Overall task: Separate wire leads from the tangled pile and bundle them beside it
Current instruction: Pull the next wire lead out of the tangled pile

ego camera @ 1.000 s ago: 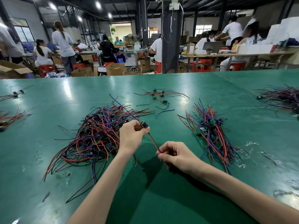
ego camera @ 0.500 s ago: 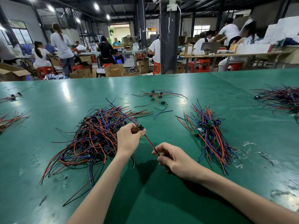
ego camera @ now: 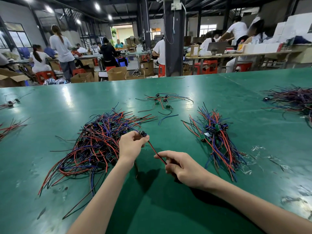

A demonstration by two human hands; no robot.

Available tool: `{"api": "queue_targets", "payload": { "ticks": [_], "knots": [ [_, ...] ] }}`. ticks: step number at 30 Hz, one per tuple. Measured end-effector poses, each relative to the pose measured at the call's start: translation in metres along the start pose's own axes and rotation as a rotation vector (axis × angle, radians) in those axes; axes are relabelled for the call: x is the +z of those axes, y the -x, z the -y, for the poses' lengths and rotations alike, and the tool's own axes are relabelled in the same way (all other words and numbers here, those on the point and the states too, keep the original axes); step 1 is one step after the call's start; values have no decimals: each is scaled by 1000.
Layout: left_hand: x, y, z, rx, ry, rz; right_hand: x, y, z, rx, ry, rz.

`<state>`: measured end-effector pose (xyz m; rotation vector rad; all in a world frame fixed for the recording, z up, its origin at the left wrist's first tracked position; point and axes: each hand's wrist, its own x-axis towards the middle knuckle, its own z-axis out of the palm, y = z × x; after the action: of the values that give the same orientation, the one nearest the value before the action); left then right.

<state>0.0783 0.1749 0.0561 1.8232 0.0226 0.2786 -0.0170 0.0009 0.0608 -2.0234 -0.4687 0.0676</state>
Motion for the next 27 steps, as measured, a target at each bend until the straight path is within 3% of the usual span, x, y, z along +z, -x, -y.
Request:
{"api": "queue_targets", "payload": {
  "ticks": [5, 9, 12, 16, 21, 27],
  "knots": [
    [1, 3, -5, -89, 210, 33, -4, 1, 3, 7, -47, 19],
    [0, 6, -10, -260, 435, 107, -12, 0, 2, 117, -328, 131],
    [0, 9, -15, -307, 491, 175, -21, -2, 3, 158, -487, 230],
    [7, 18, -24, -295, 460, 295, -23, -7, 4, 220, -600, 215],
    [16, 28, -27, -277, 407, 437, -19, -8, -1, 256, -592, 89],
    [16, 26, -23, -215, 372, 395, -19, -7, -2, 191, -454, 103]
  ]
}}
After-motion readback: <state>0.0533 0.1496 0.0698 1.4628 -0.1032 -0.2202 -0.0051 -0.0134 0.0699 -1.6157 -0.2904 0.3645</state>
